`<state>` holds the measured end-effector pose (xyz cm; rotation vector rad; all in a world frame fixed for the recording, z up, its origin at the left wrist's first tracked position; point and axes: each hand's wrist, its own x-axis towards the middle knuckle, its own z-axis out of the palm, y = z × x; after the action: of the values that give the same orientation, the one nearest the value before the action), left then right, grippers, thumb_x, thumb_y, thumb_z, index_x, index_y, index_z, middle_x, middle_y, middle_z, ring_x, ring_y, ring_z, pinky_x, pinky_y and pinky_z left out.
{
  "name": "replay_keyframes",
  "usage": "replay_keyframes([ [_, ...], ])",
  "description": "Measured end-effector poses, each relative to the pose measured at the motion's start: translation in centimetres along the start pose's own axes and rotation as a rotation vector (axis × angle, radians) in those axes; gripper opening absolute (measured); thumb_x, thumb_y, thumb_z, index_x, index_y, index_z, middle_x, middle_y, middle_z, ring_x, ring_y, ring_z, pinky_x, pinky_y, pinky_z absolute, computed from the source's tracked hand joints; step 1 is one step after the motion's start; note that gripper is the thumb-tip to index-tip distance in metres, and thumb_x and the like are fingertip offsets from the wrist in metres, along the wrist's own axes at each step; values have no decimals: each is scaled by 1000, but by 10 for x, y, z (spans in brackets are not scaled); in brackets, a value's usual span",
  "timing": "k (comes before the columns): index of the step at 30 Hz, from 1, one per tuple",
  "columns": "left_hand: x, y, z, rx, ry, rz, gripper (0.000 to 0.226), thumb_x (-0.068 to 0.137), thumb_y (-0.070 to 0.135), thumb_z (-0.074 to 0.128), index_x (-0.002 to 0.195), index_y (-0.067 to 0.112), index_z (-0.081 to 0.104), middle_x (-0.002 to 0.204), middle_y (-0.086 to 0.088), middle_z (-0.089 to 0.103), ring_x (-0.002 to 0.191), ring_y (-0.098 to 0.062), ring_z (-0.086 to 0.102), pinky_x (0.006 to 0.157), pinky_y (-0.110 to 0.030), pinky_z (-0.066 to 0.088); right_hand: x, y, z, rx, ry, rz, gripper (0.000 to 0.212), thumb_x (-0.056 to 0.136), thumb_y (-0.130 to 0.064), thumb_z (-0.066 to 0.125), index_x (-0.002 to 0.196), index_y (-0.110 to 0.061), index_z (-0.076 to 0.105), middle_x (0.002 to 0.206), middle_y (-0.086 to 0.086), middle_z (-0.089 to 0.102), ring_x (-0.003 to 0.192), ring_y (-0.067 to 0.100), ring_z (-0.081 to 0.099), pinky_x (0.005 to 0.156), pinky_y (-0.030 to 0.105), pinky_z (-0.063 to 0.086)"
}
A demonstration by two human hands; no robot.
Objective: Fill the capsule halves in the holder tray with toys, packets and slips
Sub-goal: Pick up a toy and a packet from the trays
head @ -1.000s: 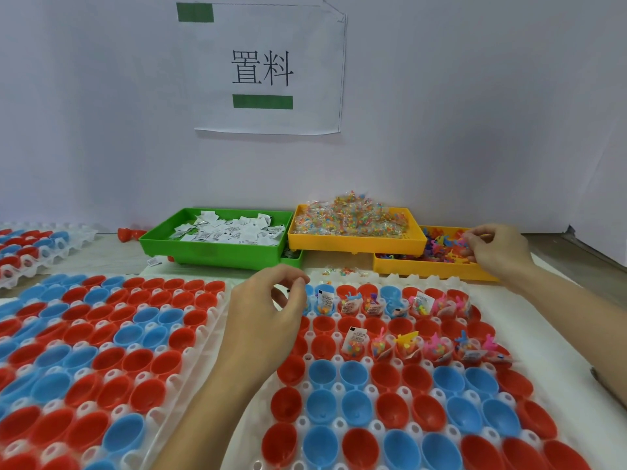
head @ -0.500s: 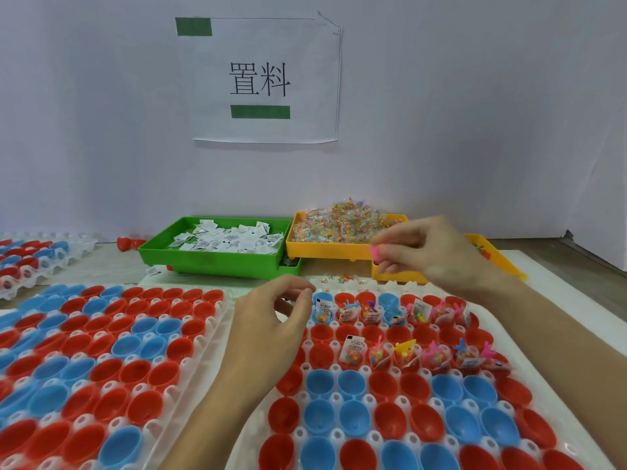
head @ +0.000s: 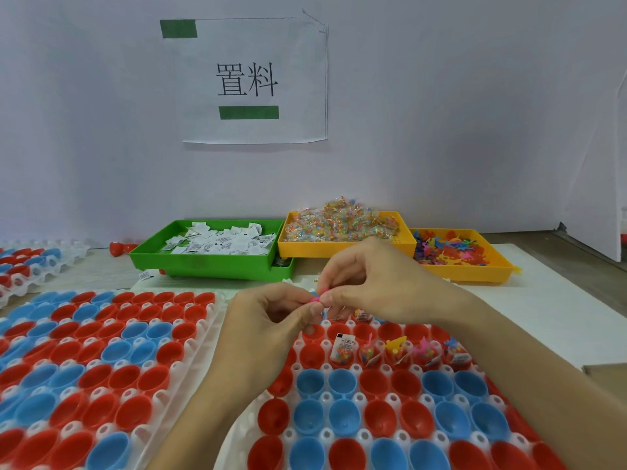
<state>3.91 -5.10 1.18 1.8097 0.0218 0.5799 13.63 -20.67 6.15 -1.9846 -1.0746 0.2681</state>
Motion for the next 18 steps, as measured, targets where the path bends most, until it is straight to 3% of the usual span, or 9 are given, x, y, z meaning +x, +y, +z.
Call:
replay_keyframes([
  [3, 1, 0, -1, 19, -15, -2, 5, 83, 4, 73, 82, 8, 76, 70, -7, 75, 66, -28, 70, 64, -27, 57, -1, -1, -3, -18, -17, -3, 5, 90, -11, 72, 92, -11, 77, 75, 1, 77, 69, 13, 74, 72, 26, 61],
  [8, 0, 1, -3, 27, -51, -12, 15, 89, -4, 63, 82, 1, 75, 71, -9, 74, 61, -16, 69, 58, -15, 50, -1, -3, -5, -71, -18, -12, 6, 89, -13, 72, 94, -15, 76, 78, -2, 77, 72, 11, 75, 76, 29, 62],
  [12, -1, 2, -7, 127, -64, -1, 17, 89, 6, 68, 77, 15, 77, 72, -1, 74, 67, -9, 67, 62, -20, 51, -1, -2, -4, -124, -8, -21, 4, 87, -16, 75, 89, -19, 76, 77, -8, 76, 72, 5, 73, 77, 24, 60],
  [18, 3, -1, -13, 221, 122, -3, 23, 93, 14, 62, 77, 20, 76, 72, 8, 73, 72, 0, 65, 65, -10, 46, 0, -2, 4, -254, -23, -37, 2, 84, -24, 79, 84, -26, 80, 77, -17, 74, 75, -3, 68, 74, 19, 58],
])
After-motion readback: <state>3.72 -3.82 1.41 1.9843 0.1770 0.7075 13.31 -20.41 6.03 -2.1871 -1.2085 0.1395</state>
